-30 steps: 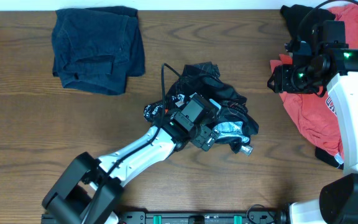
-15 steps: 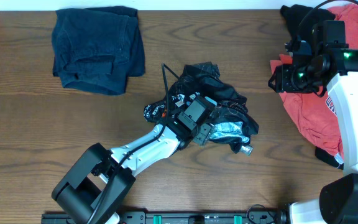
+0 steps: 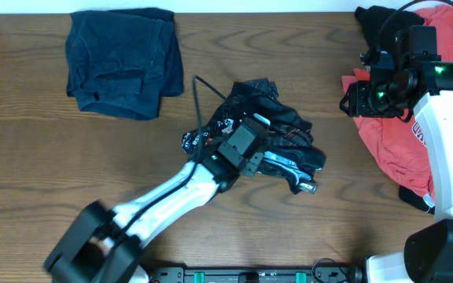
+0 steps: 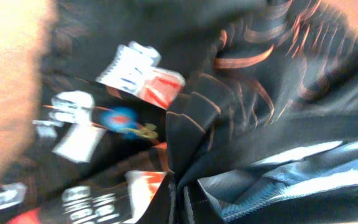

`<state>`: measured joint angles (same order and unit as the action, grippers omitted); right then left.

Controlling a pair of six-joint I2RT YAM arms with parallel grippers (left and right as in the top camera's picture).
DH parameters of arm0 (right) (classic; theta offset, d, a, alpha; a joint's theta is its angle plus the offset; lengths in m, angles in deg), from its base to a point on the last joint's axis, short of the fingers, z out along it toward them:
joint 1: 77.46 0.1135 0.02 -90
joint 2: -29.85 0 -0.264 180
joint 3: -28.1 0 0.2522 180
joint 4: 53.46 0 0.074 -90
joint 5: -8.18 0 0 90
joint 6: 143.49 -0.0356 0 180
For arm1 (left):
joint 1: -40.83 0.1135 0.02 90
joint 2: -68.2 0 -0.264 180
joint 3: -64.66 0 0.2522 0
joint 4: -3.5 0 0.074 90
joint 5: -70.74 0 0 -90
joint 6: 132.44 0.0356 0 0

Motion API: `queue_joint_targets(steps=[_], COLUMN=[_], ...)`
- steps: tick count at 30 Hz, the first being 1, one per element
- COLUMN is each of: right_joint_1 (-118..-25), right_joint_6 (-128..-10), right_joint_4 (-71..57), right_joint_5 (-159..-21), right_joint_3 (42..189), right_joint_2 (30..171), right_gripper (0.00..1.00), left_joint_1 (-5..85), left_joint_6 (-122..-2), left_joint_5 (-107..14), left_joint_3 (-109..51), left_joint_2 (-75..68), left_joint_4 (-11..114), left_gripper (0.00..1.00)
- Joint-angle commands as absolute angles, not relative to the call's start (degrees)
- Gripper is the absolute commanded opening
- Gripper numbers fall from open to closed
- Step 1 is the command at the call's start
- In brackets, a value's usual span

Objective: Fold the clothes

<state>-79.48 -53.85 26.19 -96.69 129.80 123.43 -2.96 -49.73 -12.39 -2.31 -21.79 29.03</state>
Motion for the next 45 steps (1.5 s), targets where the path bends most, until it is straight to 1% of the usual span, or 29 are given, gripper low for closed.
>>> queue_joint_targets(steps=[1, 8, 13, 20, 23, 26, 29, 32, 35, 38, 42, 45], right_joint_1=[-79.5, -77.6, -74.4, -68.4, -66.8, -66.2, -66.2, -66.2, -65.8, -65.0, -62.3, -60.0], right_joint_6=[-53.2, -52.5, -52.6, -56.1, -56.2, -54.6, -49.4, -43.3, -38.2, -35.8, -30.5, -30.2], right_joint_4=[26.0, 23.0, 17.4, 8.2, 6.1, 5.9, 5.1, 4.3, 3.8, 2.1, -1.0, -2.8], right_joint_5=[-99.9, -108.4, -114.8, -115.9, -116.0, -117.1, -121.5, -124.8, -125.2, -126.4, -130.1, -129.4], right_joint_3=[129.2, 126.2, 121.6, 115.4, 113.8, 113.5, 113.5, 113.5, 113.5, 113.5, 113.5, 113.5], right_joint_2=[122.9, 122.9, 122.9, 122.9, 122.9, 122.8, 122.6, 122.3, 122.3, 122.3, 122.3, 122.4], right_gripper=[0.47, 0.39, 0.35, 0.36, 0.38, 0.41, 0.49, 0.53, 0.54, 0.55, 0.60, 0.61], left_joint_1=[-3.0, -3.0, -2.9, -2.9, -2.6, -1.5, 0.3, 1.7, 1.9, 1.9, 1.9, 1.9], left_joint_6=[-49.6, -48.4, -45.6, -42.9, -42.2, -40.2, -39.6, -39.6, -39.4, -39.5, -39.5, -39.5], left_joint_5=[-5.9, -1.1, 0.3, 3.3, 7.1, 7.4, 7.4, 7.3, 7.3, 7.0, 6.9, 7.0], left_joint_3=[-3.5, -3.5, -3.5, -4.3, -5.8, -8.4, -11.1, -13.6, -15.4, -15.8, -15.8, -15.8], left_joint_2=[-15.6, -3.5, 0.8, 1.4, 1.4, 1.4, 1.4, 1.4, 1.4, 1.4, 1.4, 1.4], left_joint_4=[29.2, 27.2, 23.9, 18.4, 16.9, 16.7, 16.8, 16.9, 17.4, 17.9, 19.4, 19.8], left_gripper=[0.06, 0.06, 0.06, 0.06, 0.06, 0.06, 0.06, 0.06, 0.06, 0.06, 0.06, 0.06])
